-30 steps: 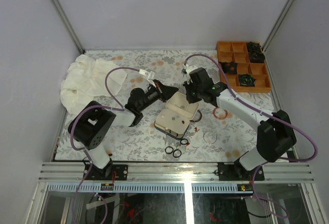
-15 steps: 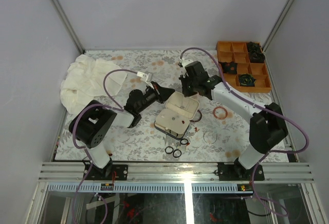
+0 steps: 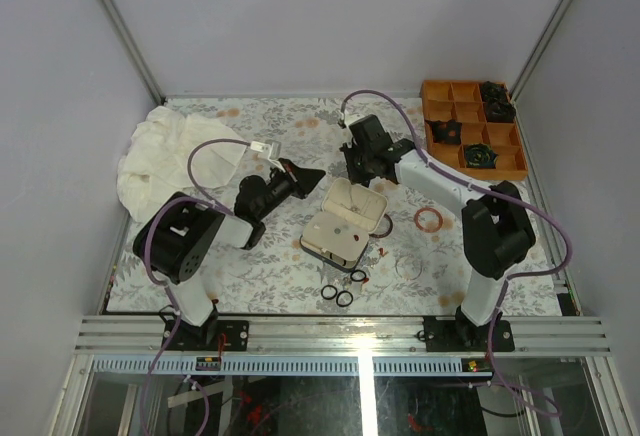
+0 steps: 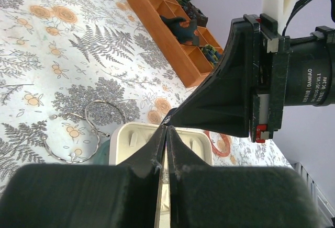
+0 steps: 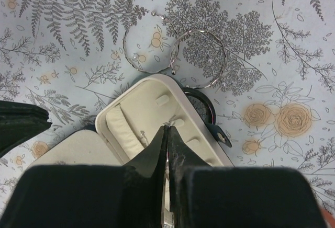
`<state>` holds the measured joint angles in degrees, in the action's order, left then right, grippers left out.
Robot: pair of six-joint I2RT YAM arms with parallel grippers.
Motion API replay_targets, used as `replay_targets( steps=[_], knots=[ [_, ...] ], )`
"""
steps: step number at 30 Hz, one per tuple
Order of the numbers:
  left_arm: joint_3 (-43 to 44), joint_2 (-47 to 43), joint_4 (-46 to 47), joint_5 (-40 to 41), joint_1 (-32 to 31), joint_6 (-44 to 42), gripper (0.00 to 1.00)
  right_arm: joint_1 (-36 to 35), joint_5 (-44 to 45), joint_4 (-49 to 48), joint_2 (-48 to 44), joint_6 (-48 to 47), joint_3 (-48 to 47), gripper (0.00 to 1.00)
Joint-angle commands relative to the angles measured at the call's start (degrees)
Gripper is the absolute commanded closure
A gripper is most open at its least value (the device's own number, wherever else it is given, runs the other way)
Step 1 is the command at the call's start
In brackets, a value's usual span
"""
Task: Organize the mixed jewelry
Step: Place the jewelry in the jewelry box.
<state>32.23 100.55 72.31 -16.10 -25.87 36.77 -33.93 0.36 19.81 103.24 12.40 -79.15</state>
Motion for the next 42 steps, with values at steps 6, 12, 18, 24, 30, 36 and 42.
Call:
replay_targets(
  steps=[6,12,18,24,30,36,42],
  knots=[
    [-1.4,2.1,8.2,-0.9,2.7,1.4,1.00,0.7,-1.6,-1.7,3.5,-1.1,-7.1,1.00],
    [-1.8,3.0,9.8,-1.4,3.5,2.2,1.00,0.7,-1.1,-1.1,5.7,-1.7,-9.6,1.00],
    [-1.7,3.7,10.6,-2.0,3.8,2.7,1.00,0.8,-0.9,-0.9,6.9,-1.9,-10.6,1.00],
    [-1.6,4.0,11.0,-2.3,3.9,3.0,1.00,1.0,-0.6,-1.0,6.9,-1.9,-10.1,1.00],
    [-1.6,4.5,11.3,-2.5,4.0,3.1,1.00,1.4,0.3,-1.1,6.3,-2.1,-9.0,1.00],
    [-1.4,4.7,11.5,-2.7,4.0,3.2,1.00,1.7,0.1,-1.7,6.4,-2.0,-8.5,1.00],
    [-1.4,4.7,11.6,-2.7,4.1,3.3,1.00,1.8,-0.9,-2.2,7.3,-1.8,-8.9,1.00]
  ],
)
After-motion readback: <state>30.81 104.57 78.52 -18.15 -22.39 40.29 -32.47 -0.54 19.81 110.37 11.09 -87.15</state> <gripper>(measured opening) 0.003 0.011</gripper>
